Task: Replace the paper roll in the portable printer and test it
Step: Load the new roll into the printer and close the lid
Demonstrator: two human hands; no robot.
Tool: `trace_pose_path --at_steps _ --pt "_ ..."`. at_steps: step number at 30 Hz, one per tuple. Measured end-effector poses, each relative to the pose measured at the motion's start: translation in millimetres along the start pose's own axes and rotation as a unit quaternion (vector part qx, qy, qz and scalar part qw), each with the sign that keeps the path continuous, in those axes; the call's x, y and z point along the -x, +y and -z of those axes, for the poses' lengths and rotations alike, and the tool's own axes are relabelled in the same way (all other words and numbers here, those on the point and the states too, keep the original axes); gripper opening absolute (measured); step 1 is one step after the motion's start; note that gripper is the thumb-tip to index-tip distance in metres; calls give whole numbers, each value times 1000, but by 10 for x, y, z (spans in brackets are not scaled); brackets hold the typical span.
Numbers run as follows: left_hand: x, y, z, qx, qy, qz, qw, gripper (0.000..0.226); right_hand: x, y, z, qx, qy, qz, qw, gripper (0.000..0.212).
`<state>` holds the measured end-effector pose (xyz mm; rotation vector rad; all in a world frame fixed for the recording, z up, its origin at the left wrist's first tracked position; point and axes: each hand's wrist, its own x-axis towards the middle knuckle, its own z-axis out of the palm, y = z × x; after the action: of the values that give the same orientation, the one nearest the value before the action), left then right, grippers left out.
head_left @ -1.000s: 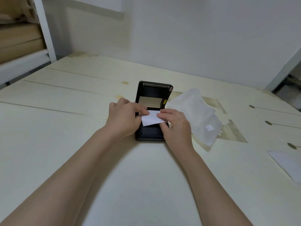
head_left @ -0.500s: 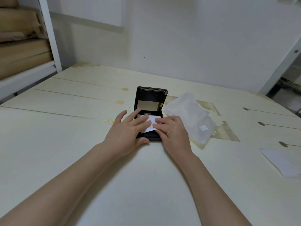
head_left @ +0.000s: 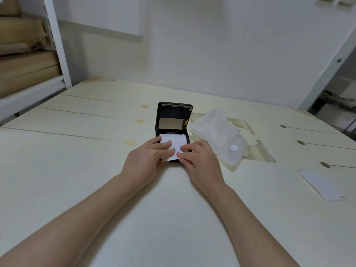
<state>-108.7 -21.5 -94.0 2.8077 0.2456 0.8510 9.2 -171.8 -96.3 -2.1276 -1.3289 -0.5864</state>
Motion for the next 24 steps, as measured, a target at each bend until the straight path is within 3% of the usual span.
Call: trace_pose_path --at_steps 13,17,19,24 --pt "-71 24 -152 75 86 49 992 26 40 -33 16 15 19 -15 1000 7" --pt "-43 50 -26 118 26 86 989 10 53 -45 22 14 18 -25 999 6" --pt "-30 65 19 123 -15 112 986 25 50 -48 31 11 13 -26 1000 4" --pt "-229 61 -15 165 23 172 971 11 45 -51 36 16 11 -15 1000 5"
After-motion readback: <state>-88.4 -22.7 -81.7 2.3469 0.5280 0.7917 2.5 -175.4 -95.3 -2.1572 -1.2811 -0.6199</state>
